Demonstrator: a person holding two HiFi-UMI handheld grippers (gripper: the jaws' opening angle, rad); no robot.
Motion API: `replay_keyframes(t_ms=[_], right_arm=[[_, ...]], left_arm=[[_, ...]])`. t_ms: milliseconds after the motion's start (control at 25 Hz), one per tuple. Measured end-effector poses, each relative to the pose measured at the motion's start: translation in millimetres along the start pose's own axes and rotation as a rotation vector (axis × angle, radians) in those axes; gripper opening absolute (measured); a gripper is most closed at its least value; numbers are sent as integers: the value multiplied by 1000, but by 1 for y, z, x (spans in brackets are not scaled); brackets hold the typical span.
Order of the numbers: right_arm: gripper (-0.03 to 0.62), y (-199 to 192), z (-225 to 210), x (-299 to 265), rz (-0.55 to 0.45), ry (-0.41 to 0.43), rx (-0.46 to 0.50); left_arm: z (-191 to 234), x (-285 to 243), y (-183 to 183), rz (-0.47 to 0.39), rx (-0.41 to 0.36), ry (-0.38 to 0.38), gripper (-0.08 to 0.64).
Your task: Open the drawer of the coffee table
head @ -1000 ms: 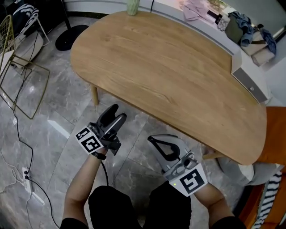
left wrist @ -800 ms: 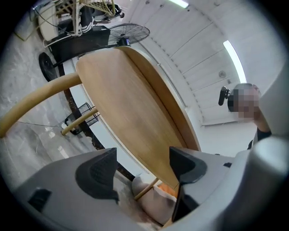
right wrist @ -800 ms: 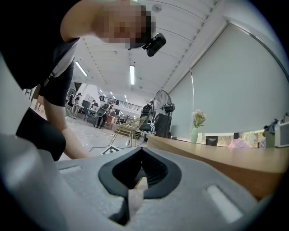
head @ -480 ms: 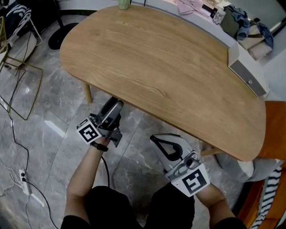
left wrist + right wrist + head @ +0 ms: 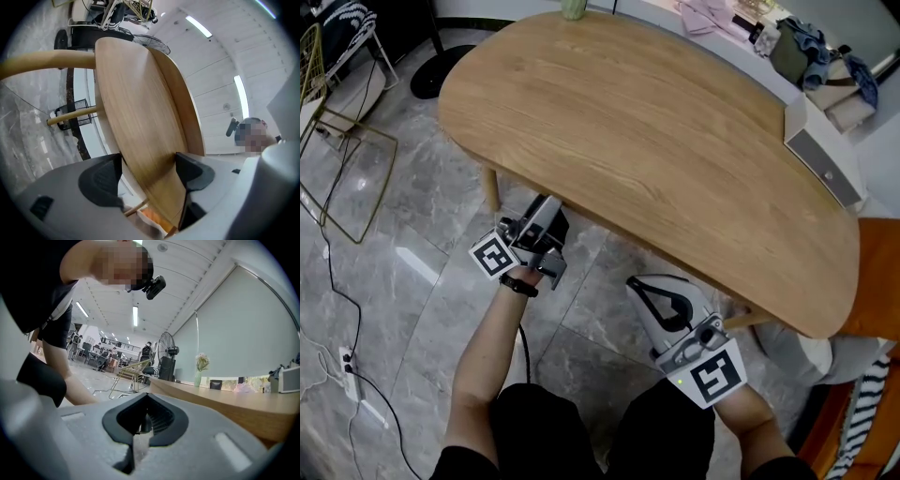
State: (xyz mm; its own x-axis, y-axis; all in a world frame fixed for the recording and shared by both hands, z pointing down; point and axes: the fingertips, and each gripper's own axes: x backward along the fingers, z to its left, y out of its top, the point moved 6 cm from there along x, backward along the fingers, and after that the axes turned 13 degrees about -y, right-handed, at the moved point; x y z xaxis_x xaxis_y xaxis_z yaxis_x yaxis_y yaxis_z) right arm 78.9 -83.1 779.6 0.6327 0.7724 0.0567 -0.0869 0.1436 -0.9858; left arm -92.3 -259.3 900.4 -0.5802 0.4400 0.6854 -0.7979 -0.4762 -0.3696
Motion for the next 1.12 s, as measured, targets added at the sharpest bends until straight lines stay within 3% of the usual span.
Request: replay_keyframes(t_ms=[200,320,480,720,1120], right_arm=[[5,-1,-2,6,19,-5,8],[5,-1,0,9,20,-5,13],[5,-2,3,16,26,-10,31],[5,2,-7,25,36,-35,59],[5,-1,-10,29,11,-65,36]], left_arm=[[1,5,-1,-17,15,-19,337],[0,8,0,13,36,-27,267],[-2,9,-2,-20,51,-31,249],[-4,8,-4,-60,84,-23,238],[-12,14,-5,-54,100,-26,232]])
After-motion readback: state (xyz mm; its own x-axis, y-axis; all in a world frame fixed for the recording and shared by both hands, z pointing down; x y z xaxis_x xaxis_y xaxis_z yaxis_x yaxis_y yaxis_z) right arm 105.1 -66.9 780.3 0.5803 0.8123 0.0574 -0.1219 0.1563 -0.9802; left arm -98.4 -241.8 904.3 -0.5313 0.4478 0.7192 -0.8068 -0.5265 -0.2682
